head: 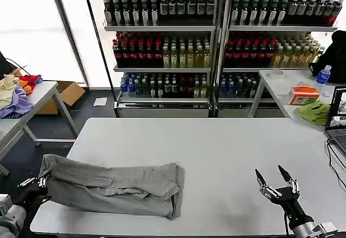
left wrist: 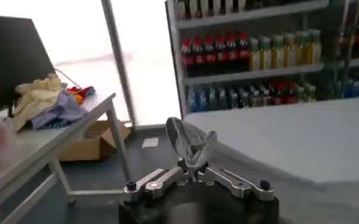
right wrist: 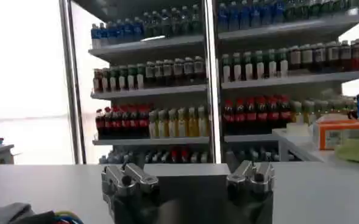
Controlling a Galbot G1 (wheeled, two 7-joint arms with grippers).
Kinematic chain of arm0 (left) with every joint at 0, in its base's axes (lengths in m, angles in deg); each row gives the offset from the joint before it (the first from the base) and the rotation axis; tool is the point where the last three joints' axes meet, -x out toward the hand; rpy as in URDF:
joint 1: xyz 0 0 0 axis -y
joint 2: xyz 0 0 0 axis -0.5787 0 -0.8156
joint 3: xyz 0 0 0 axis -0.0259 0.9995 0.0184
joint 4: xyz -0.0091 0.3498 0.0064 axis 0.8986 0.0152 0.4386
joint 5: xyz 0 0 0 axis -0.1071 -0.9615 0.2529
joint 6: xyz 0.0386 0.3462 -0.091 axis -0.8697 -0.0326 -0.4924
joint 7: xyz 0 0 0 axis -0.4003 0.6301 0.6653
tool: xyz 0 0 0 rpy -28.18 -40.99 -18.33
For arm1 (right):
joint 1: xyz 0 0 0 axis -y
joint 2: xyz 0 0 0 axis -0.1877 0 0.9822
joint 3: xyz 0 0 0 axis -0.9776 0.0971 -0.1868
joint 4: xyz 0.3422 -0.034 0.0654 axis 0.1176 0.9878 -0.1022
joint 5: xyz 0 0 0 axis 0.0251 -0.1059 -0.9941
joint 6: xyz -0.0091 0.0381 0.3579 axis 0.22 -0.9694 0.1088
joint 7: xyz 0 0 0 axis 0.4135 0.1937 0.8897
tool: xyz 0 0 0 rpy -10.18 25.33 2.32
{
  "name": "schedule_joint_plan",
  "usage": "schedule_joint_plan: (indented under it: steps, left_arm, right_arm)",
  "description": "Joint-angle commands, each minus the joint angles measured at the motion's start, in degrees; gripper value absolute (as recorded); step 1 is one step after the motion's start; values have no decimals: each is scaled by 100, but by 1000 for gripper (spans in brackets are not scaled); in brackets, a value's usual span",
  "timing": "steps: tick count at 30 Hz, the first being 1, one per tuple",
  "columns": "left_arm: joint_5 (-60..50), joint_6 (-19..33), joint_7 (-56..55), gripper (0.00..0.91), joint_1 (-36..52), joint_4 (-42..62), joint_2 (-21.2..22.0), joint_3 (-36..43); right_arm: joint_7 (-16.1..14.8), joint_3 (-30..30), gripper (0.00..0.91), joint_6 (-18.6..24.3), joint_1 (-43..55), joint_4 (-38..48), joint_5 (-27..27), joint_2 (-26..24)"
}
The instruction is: Fold and organize the clothes.
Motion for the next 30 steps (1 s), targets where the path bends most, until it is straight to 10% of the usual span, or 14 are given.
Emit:
schedule_joint_plan:
  steps: [1, 21, 25, 27, 30]
  left_arm:
    - [1724, -485, -1481, 10, 649, -1687, -431, 2362]
    - [1658, -407, -2398, 20, 2231, -564, 429, 5280]
    - [1508, -456, -2292, 282, 2212, -376, 703, 5423]
    - [1408, -502, -2230, 907, 2182, -393, 771, 5487]
    - [1244, -493, -2122, 907, 2200, -336, 882, 5540]
  right_arm:
    - [-2, 12, 907, 7, -8, 7, 30, 16]
    - [-11, -113, 907, 2, -224, -138, 185, 245]
    - [-2, -154, 907, -4, -216, -134, 186, 257]
    - [3, -154, 907, -9, -201, -131, 197, 265]
    - [-4, -111, 907, -21, -185, -143, 198, 284]
